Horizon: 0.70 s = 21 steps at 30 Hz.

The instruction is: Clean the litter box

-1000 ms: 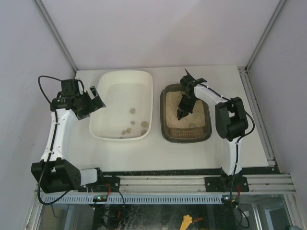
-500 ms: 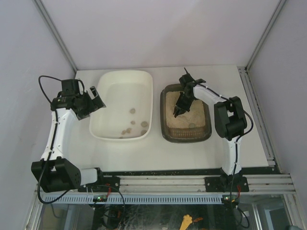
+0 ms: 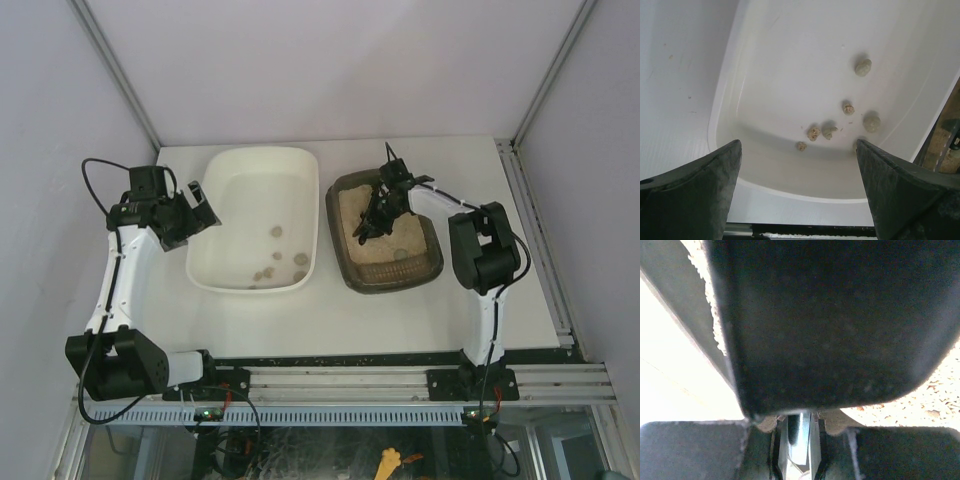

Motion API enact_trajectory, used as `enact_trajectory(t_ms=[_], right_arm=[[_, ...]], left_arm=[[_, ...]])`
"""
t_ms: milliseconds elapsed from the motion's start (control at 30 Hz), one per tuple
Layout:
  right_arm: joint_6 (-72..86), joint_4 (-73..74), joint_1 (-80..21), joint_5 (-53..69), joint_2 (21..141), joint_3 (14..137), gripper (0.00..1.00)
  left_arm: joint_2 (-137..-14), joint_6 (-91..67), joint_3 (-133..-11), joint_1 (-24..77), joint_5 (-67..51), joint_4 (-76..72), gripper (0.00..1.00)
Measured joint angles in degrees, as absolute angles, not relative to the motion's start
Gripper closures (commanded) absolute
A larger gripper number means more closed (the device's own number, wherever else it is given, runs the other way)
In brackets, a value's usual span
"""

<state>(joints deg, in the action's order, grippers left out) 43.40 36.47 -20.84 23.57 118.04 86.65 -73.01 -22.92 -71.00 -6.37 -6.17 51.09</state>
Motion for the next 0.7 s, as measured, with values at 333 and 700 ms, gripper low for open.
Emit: enact_trajectory(t_ms=[333, 700], right_arm=[[40.4, 27.2, -20.2, 28.5, 114.6, 77.8, 1.00], [39.5, 20.0, -19.1, 33.9, 112.6, 71.9, 1.00]], left_arm=[[-73.0, -22.9, -70.0, -6.4, -6.2, 50.7, 0.00], [-73.0, -22.9, -69.8, -6.4, -6.2, 50.6, 0.00]])
